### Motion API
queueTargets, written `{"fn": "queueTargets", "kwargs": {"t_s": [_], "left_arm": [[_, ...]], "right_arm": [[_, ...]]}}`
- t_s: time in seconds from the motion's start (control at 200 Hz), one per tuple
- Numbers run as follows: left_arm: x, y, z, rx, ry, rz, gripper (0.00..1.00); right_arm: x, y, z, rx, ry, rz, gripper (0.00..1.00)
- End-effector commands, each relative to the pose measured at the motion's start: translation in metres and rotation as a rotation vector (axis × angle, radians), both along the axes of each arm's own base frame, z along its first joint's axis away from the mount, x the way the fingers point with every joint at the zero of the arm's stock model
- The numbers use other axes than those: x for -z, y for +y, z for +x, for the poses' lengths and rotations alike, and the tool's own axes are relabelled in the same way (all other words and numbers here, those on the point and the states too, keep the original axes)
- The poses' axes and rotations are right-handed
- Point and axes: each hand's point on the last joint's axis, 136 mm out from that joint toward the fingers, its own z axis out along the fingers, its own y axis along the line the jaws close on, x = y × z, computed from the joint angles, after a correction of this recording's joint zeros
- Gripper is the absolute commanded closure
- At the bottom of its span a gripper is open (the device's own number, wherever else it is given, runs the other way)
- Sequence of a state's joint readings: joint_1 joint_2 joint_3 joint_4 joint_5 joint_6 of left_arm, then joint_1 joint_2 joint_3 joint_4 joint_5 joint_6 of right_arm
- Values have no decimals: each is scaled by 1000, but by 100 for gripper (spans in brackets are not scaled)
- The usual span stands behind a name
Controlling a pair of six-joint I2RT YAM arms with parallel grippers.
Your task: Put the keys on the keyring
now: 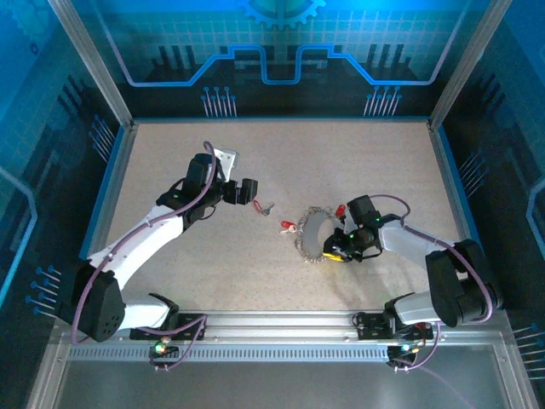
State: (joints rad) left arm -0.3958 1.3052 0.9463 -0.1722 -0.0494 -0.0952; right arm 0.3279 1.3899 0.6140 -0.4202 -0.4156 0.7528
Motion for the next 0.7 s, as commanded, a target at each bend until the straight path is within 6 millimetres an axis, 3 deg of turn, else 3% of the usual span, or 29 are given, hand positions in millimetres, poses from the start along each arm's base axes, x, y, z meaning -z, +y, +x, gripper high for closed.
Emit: {"fn": "queueTargets", "kwargs": {"t_s": [0.0,0.69], "left_arm": [[9,1,0,-3,22,19,1],[14,-1,0,2,43,16,1]], "right_arm": [[4,1,-1,27,42,41,78],[18,-3,-4,83,79,73,85]]}}
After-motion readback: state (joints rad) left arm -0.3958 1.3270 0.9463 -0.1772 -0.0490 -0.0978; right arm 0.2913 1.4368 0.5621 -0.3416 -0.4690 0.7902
